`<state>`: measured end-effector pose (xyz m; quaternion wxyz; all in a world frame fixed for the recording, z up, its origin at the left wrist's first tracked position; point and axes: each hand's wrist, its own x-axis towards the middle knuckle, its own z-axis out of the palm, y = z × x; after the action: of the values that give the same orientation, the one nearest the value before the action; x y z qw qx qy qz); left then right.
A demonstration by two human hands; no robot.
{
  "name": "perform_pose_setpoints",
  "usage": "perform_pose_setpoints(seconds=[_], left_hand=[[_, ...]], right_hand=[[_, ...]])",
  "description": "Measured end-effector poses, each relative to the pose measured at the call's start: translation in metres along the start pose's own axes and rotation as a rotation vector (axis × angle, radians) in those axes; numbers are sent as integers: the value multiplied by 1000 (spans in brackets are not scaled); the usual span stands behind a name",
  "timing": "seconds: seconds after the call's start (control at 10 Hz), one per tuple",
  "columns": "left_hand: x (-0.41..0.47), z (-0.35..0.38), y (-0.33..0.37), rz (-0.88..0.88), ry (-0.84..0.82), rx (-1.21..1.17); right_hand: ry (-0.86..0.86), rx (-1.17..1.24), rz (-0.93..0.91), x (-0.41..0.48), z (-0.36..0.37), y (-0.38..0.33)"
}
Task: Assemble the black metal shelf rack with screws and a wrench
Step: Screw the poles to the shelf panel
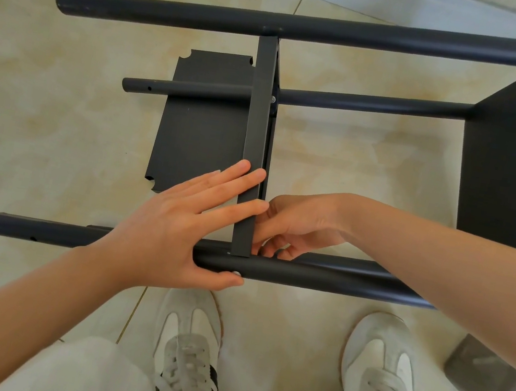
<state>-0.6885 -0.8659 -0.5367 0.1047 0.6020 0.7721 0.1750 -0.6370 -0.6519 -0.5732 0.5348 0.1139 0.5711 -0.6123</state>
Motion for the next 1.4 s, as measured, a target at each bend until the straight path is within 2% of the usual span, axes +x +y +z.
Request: perform_pose_setpoints(seconds=[0.6, 0.8, 1.1, 1.4], left_hand=[[0, 0, 0, 0, -7, 6], [0, 0, -1, 2, -5, 11], [0, 0, -1, -2, -10, 18], [0, 0, -1, -6, -17, 22]], right_hand=[[15, 6, 6, 1, 0, 1], [-38, 38, -45, -5, -3, 2], [-13, 28, 2, 0, 1, 2], [-23, 69, -58, 1, 1, 9]])
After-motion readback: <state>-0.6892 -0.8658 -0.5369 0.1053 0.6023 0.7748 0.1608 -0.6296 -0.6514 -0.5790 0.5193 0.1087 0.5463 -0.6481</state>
